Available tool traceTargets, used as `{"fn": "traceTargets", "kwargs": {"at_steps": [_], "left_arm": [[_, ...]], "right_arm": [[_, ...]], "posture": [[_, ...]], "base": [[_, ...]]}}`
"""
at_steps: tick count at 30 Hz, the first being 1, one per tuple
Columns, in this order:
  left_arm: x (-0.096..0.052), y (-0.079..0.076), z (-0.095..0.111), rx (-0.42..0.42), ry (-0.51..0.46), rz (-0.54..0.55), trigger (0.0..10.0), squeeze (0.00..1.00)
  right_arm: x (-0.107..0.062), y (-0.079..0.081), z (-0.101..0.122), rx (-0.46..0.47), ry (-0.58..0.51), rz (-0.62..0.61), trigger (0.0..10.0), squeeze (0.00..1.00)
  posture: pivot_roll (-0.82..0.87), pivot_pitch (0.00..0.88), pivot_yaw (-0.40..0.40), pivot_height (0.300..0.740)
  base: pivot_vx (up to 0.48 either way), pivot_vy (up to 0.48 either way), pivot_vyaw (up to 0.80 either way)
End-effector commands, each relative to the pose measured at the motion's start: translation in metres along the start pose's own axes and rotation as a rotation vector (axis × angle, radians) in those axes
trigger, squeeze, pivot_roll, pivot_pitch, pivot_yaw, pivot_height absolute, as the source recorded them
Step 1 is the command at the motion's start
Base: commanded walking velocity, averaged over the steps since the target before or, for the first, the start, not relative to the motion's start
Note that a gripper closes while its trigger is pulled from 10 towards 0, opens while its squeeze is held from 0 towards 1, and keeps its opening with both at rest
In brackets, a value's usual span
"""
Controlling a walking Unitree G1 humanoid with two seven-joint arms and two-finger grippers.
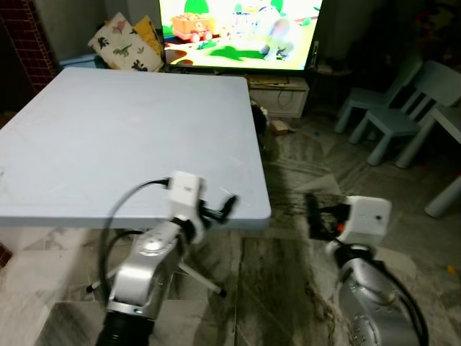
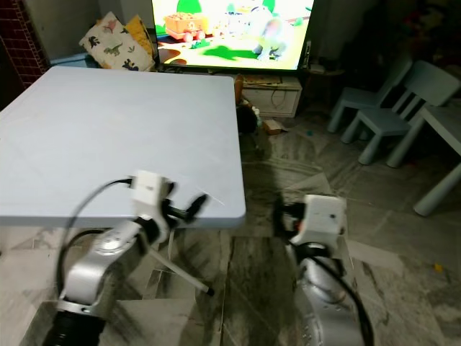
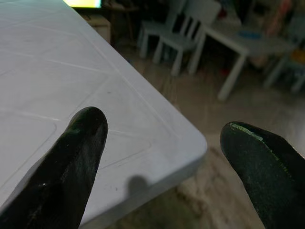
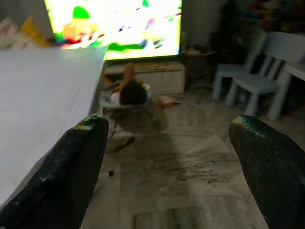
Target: Hang keys on a hook
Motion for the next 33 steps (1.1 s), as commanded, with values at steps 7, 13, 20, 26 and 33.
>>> {"fn": "traceTargets", "kwargs": {"at_steps": [7, 13, 20, 26, 33], "left_arm": [[0.007, -0.003, 0.005, 0.060, 0.054, -0.089, 10.0, 0.00], [0.007, -0.002, 0.003, 0.062, 0.064, -0.096, 10.0, 0.00], [0.006, -0.009, -0.006, 0.005, 0.067, -0.082, 10.0, 0.00], [0.006, -0.007, -0.008, -0.008, 0.052, -0.056, 10.0, 0.00], [0.008, -0.005, -0.009, -0.053, 0.036, -0.030, 10.0, 0.00]], "right_arm": [[-0.004, 0.000, -0.005, 0.037, -0.003, -0.071, 10.0, 0.00], [-0.006, -0.002, -0.006, 0.034, -0.012, -0.082, 10.0, 0.00], [-0.003, -0.008, -0.001, 0.002, -0.018, -0.070, 10.0, 0.00], [0.000, -0.009, 0.001, -0.015, -0.016, -0.054, 10.0, 0.00], [0.000, -0.004, -0.003, -0.018, 0.007, -0.034, 10.0, 0.00]], "posture": [[0.04, 0.000, 0.098, 0.740], [0.03, 0.000, 0.099, 0.740], [0.01, 0.000, 0.048, 0.740], [0.00, 0.000, 0.010, 0.740], [-0.02, 0.000, -0.022, 0.740]], "base": [[0.000, 0.000, -0.79], [0.000, 0.000, -0.79], [0.000, 0.000, -0.55], [0.000, 0.000, 0.00], [0.000, 0.000, 0.00]]}}
Point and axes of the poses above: a point about 5 cm out from each wrist's last joint towards the gripper, its own x axis pointing out of the wrist towards the gripper, its own z axis along the axis of the wrist's last joint, y = z × x, the point moved 3 cm from there along x, pointing out of the wrist towards the gripper, and after that the axes turned 3 degrees about -x, right-handed, at the moved point
